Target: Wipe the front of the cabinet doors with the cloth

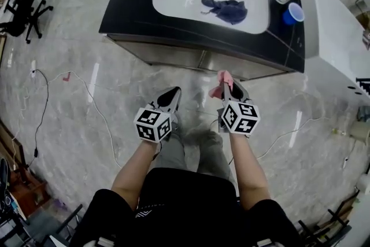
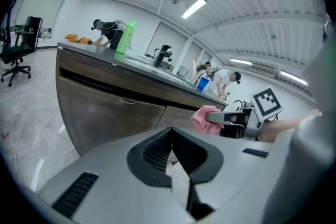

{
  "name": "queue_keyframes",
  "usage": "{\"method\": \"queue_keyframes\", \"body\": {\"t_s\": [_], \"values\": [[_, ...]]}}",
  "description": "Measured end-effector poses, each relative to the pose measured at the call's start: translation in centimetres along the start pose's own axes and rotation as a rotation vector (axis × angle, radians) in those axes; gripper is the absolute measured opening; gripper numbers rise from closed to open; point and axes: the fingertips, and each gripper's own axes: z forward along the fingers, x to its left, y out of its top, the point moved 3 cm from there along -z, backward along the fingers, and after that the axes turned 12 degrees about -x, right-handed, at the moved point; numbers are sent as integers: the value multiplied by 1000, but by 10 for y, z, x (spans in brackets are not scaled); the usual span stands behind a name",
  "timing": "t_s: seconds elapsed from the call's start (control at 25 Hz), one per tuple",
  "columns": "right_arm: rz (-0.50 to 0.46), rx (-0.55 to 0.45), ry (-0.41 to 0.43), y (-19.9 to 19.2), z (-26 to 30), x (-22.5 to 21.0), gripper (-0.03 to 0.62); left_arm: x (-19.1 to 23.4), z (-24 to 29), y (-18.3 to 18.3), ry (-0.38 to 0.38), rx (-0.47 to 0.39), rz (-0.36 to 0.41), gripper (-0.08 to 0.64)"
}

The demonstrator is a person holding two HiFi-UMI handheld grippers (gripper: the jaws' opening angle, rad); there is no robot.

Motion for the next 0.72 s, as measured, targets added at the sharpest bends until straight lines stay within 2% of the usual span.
{"method": "queue_keyframes", "body": {"t_s": [0.16, 0.36, 0.72], "values": [[-2, -25, 16, 23, -17, 15, 48, -15, -16, 24, -30, -5, 36, 9], [2, -88, 16, 53, -32, 24, 48, -26, -21, 60, -22, -63, 43, 9], [-60, -177, 52, 99, -61, 47, 48, -54, -34, 107, -98, -147, 101, 9]]}}
